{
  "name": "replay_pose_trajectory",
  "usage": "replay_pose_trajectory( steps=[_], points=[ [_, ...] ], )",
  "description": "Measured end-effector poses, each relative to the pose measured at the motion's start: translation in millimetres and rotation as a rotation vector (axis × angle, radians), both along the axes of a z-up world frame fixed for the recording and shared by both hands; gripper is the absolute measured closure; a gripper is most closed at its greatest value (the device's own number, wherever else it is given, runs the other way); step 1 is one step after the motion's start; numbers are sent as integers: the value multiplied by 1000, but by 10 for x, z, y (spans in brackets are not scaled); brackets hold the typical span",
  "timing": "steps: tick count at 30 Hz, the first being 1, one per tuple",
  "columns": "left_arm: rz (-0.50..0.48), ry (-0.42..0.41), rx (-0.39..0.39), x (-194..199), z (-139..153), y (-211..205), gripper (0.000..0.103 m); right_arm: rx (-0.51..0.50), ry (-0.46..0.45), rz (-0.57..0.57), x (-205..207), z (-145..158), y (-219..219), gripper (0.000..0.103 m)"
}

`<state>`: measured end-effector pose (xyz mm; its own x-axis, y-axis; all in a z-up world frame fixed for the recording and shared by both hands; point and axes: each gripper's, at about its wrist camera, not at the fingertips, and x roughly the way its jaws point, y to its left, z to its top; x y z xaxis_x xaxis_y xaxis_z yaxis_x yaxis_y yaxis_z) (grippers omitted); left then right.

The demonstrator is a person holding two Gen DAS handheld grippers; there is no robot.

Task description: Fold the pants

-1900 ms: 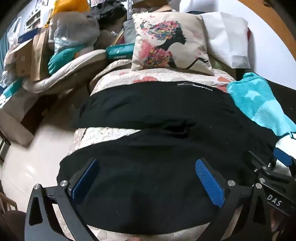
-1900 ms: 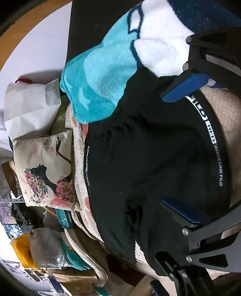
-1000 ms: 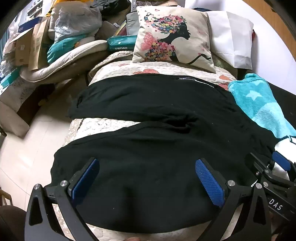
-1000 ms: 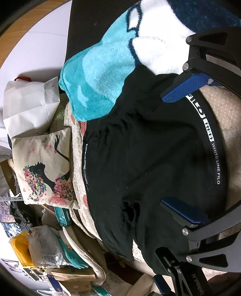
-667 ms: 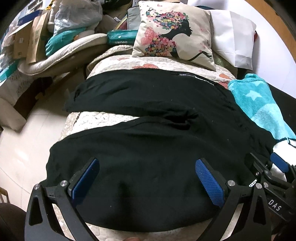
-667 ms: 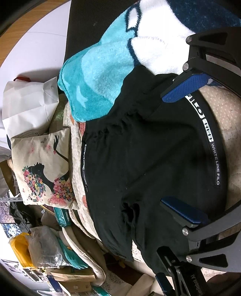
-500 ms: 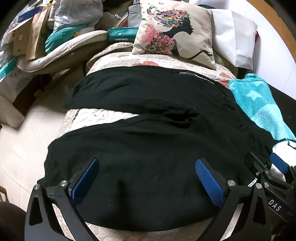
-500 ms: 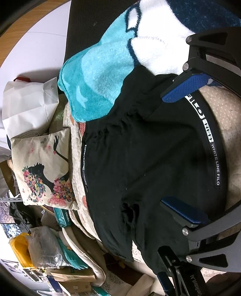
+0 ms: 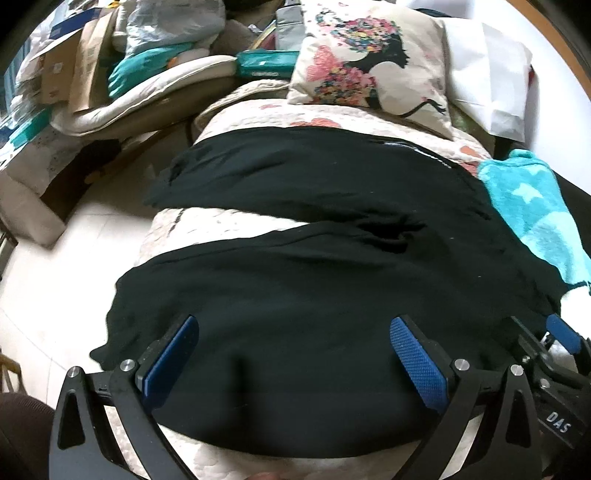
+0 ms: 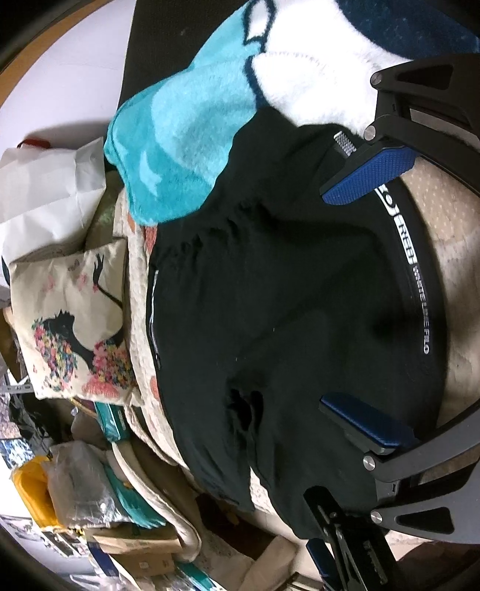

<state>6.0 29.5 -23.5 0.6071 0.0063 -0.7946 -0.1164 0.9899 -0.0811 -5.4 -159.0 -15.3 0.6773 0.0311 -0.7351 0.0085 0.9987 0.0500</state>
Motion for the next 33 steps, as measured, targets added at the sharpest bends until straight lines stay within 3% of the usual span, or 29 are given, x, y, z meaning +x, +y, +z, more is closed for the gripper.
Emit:
replay_pose_trajectory(
  steps=[19, 24, 33],
  points=[
    [70, -52, 187, -441, 140, 65, 0, 40, -190, 84, -322, 439, 76, 0],
    [75, -21, 180, -441, 75, 99, 0, 9, -218, 95, -393, 479, 100, 0],
    [76, 71, 148, -312, -165, 177, 0, 19, -172, 97, -379, 392, 113, 0]
  ],
)
